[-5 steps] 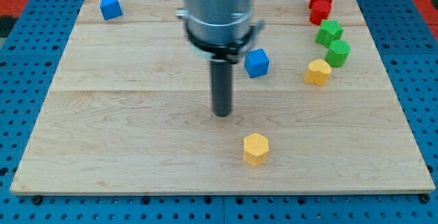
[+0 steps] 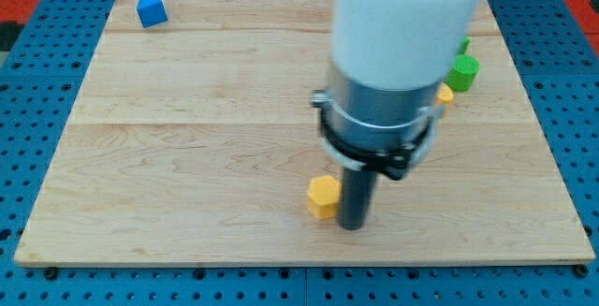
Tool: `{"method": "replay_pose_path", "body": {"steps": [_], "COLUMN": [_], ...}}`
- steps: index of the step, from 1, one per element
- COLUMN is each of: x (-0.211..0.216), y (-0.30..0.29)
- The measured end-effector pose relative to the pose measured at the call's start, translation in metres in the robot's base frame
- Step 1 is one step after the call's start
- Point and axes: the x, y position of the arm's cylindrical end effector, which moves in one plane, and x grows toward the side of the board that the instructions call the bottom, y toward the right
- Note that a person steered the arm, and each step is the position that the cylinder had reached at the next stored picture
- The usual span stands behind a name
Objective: Move the yellow hexagon parallel to the left of the blue cube
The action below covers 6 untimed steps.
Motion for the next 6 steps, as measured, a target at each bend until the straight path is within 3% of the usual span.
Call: {"method": "replay_pose_path", "body": {"steps": [1,3,5,6], "x": [-0.022,-0.14,-0.14,-0.19], "y": [-0.036,-0.062,-0.128,-0.147]}}
